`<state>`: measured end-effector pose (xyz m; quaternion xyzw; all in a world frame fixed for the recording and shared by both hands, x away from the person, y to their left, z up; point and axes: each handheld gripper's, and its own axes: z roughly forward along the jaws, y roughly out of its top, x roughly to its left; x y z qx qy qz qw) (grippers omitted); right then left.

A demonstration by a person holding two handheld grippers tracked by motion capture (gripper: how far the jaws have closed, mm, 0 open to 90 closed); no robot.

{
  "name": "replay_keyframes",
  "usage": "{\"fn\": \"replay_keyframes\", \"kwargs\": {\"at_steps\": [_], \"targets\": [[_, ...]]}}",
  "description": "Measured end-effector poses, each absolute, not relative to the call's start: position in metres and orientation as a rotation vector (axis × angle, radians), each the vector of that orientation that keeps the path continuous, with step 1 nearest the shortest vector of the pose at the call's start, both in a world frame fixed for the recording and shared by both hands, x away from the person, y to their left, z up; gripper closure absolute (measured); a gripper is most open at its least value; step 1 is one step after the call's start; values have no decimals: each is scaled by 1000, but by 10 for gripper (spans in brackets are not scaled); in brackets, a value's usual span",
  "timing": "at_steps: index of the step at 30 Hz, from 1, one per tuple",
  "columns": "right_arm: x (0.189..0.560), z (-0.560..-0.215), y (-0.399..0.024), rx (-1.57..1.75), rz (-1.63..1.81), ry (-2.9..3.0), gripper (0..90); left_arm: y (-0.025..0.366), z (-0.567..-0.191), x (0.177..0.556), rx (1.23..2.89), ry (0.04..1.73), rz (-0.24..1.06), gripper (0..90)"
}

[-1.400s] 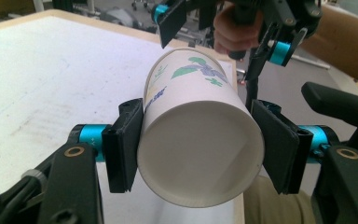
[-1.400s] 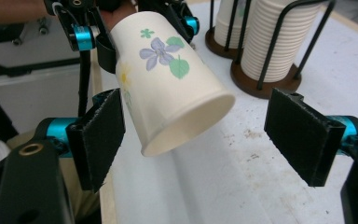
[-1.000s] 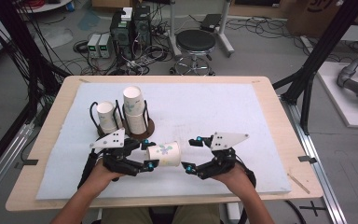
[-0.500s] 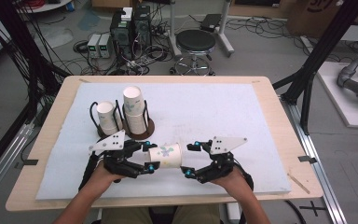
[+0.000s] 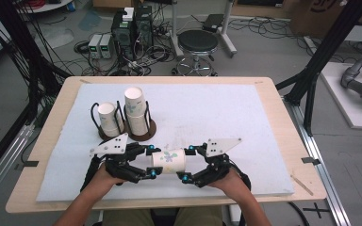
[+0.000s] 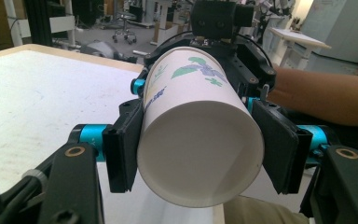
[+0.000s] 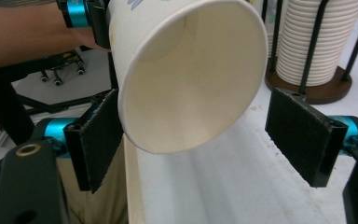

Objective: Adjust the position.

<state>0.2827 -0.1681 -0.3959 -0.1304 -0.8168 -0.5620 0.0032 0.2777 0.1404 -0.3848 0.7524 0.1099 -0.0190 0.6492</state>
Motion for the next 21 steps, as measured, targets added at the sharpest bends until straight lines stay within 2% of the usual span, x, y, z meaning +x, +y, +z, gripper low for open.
{"fn": "replay_keyframes", "kwargs": {"at_steps": [5, 21], "targets": [[283, -397, -165, -378, -1764, -2543, 205, 140, -385, 278, 1709, 239, -53, 372], [283, -396, -167, -343, -1823, -2460, 316, 142, -389, 277, 1699, 227, -74, 371]]}}
